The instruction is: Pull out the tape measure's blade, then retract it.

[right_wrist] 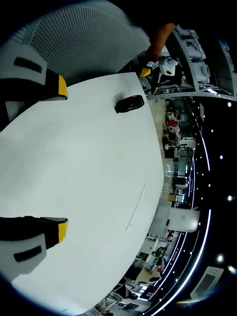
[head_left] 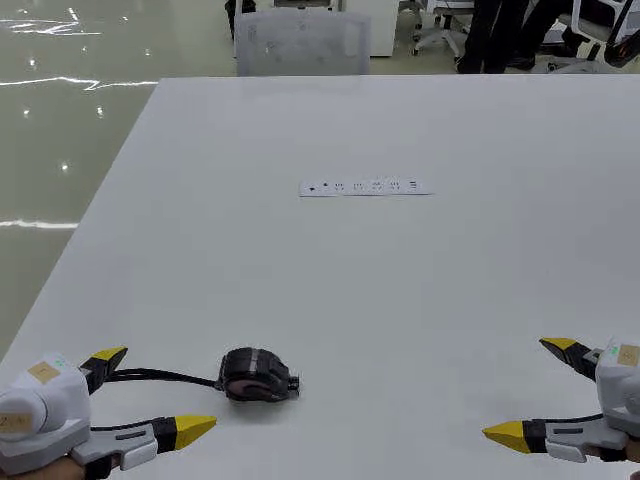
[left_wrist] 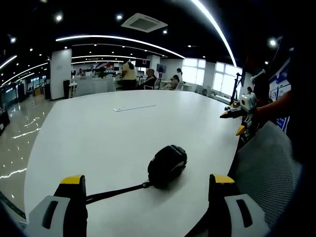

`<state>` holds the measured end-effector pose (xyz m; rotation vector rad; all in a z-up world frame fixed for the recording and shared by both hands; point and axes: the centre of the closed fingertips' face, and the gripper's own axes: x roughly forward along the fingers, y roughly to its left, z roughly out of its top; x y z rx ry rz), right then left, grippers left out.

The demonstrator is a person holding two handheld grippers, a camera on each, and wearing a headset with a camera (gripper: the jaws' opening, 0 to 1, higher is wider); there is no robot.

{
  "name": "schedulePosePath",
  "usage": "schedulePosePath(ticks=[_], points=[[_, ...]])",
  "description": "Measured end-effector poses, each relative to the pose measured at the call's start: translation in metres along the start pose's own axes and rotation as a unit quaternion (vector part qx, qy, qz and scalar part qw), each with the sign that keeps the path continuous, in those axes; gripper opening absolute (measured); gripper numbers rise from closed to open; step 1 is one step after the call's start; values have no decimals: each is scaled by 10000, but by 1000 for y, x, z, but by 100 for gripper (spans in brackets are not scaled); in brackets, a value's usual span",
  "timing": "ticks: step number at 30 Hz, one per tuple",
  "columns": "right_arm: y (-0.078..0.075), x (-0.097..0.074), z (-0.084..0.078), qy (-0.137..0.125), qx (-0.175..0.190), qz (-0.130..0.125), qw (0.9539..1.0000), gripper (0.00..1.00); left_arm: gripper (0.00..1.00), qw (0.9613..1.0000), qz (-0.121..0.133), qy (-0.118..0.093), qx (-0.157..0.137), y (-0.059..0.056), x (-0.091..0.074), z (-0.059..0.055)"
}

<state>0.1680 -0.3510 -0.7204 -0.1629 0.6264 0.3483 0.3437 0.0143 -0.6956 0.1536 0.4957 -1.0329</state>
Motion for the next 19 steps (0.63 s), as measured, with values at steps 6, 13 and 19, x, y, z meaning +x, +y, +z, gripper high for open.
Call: schedulePosePath(ticks=[6,13,19], points=[[2,3,-1,1,15,32,10000,99,100,10000,-4,62,60,-5,1,-2],[-1,3,-2,-27,57,11,10000,99,100,10000,30,-48,10,-2,0,3],[-3,0,-3,-16,130,4,9999,99,100,10000,38,-57,-35,-2,0,3]])
